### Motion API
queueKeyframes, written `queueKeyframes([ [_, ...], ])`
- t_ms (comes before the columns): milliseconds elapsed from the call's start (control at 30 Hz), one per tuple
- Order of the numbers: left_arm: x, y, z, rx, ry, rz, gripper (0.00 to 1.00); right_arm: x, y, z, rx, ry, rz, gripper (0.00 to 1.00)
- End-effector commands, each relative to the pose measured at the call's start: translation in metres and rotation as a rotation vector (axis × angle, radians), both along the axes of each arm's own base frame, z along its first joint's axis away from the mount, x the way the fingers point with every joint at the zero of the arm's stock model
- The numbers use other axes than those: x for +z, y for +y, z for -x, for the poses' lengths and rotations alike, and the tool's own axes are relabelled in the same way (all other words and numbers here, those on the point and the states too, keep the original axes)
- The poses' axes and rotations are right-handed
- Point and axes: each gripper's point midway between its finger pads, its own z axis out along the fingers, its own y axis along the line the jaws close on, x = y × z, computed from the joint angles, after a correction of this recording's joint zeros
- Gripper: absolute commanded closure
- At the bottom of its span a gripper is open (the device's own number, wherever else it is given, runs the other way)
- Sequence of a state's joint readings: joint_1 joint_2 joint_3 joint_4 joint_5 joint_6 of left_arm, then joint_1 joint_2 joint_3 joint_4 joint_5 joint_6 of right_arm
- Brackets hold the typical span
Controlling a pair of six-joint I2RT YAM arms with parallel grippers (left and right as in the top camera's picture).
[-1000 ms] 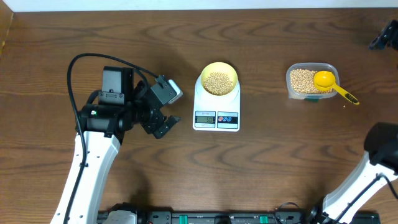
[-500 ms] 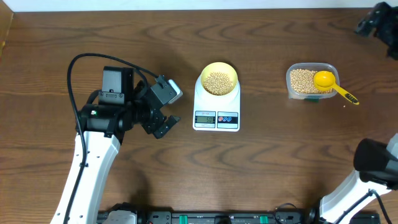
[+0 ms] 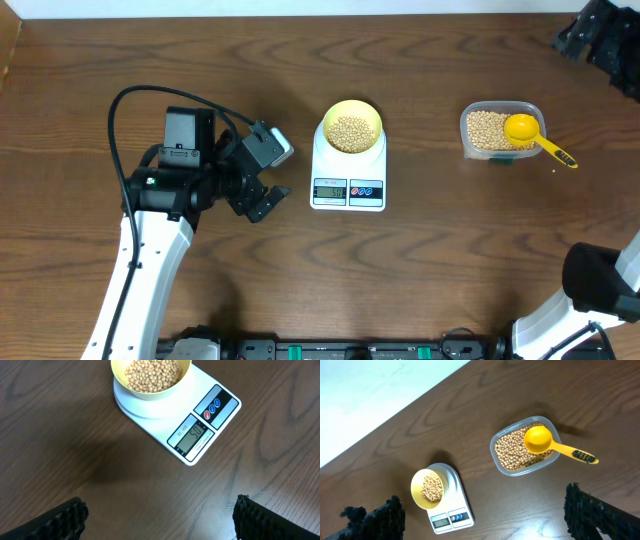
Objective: Scoop item into bowl and weigh 50g on scale
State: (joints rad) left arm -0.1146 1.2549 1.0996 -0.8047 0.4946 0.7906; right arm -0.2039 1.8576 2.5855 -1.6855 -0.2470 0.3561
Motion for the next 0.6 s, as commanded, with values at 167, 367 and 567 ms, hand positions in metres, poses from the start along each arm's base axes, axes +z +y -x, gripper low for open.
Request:
queueKeyframes([
  [167, -0.001, 0.001, 0.001, -0.008, -0.002, -0.005, 0.05, 0.005, -0.001, 0.005, 0.027, -0.014, 0.036, 0.01],
  [367, -0.001, 0.001, 0.001, -0.008, -0.002, -0.004, 0.05, 0.006, 0.002, 0.006, 0.272, -0.053, 0.217, 0.01],
  [567, -0.001, 0.001, 0.001, -0.008, -0.002, -0.005, 0.05, 0.017, 0.003, 0.012, 0.394, -0.104, 0.328, 0.01],
])
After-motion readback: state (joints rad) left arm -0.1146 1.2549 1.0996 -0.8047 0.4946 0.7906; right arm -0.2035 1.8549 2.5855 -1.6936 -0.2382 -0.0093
